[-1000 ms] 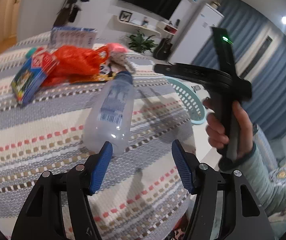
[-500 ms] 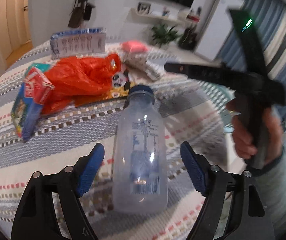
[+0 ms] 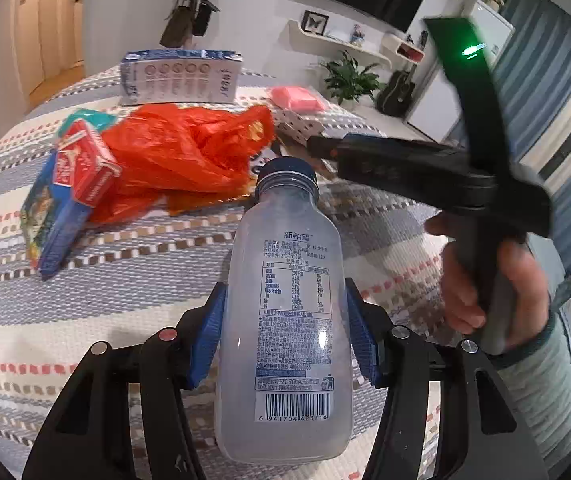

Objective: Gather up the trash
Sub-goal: 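Carry the clear bottle and dotted wrapper over the blue basket and release both, then move both tools back toward the tiger-print box and orange bag on the table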

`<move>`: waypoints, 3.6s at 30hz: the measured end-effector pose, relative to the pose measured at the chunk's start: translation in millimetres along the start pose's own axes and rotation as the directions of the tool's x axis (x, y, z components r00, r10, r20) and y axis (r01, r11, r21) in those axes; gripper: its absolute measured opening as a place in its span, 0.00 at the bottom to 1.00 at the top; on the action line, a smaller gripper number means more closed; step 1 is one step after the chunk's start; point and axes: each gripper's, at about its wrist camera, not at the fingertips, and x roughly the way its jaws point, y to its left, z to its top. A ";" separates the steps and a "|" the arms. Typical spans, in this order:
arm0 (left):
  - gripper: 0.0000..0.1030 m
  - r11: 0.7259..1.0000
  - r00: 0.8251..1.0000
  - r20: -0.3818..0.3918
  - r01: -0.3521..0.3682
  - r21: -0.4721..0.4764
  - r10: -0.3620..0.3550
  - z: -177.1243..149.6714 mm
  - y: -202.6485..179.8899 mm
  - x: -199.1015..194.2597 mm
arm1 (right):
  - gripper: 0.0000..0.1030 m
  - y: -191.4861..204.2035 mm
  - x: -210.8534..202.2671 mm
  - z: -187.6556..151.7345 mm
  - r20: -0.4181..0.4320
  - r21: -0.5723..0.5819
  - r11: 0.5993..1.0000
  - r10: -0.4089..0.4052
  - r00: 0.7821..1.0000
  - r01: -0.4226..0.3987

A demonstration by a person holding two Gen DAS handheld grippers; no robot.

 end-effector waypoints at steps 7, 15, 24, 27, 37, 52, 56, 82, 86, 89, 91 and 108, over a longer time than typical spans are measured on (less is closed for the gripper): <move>0.53 1.000 1.000 0.010 0.019 -0.021 -0.019 -0.8 4.8 -8.1 | 0.15 -1.2 20.3 6.4 -0.029 0.026 1.000 -0.012 1.000 0.013; 0.53 0.999 0.996 0.075 0.051 0.009 -0.052 15.5 -16.2 -18.8 | 0.04 -28.1 -30.8 5.1 0.100 0.088 0.996 0.005 0.995 -0.013; 0.53 0.990 0.982 0.153 0.090 0.111 -0.107 50.9 -75.8 -27.7 | 0.04 -85.7 -118.0 -7.8 0.259 0.199 0.980 -0.064 0.964 0.011; 0.53 0.982 0.979 0.161 0.101 0.158 -0.127 60.1 -103.3 -24.1 | 0.04 -110.4 -141.1 -17.1 0.285 0.255 0.967 -0.093 0.954 0.019; 0.53 0.936 0.959 0.093 0.238 0.259 -0.269 83.7 -185.3 23.0 | 0.04 -193.9 -186.2 -77.6 0.266 0.419 0.902 -0.230 0.936 0.103; 0.53 0.921 0.969 -0.085 0.246 0.303 -0.231 66.7 -236.3 123.5 | 0.04 -266.5 -125.7 -165.1 0.015 0.630 0.766 -0.180 0.984 0.130; 0.55 0.933 0.971 -0.100 0.236 0.272 -0.216 67.9 -233.1 137.9 | 0.05 -271.1 -119.5 -173.6 0.000 0.655 0.746 -0.159 0.987 0.120; 0.64 0.965 0.973 0.062 0.211 0.155 -0.223 56.4 -151.0 59.3 | 0.40 -198.4 -141.3 -128.5 0.074 0.532 0.842 -0.154 0.985 0.092; 0.64 0.980 0.973 0.155 0.155 0.125 -0.173 56.0 -118.4 23.1 | 0.46 -160.1 -147.5 -100.0 0.136 0.445 0.894 -0.136 0.981 0.062; 0.64 0.991 0.968 0.221 0.106 0.077 -0.121 55.6 -87.2 -4.5 | 0.48 -128.1 -145.8 -77.4 0.174 0.382 0.924 -0.107 0.979 0.033; 0.66 0.997 0.962 0.265 0.057 0.042 -0.066 53.3 -60.6 -23.8 | 0.48 -103.8 -140.2 -61.9 0.193 0.335 0.942 -0.070 0.979 0.001; 0.87 0.996 0.965 0.251 -0.066 -0.059 0.078 31.5 124.9 -69.7 | 0.80 72.3 -34.2 10.5 0.079 0.038 0.996 0.075 0.994 -0.078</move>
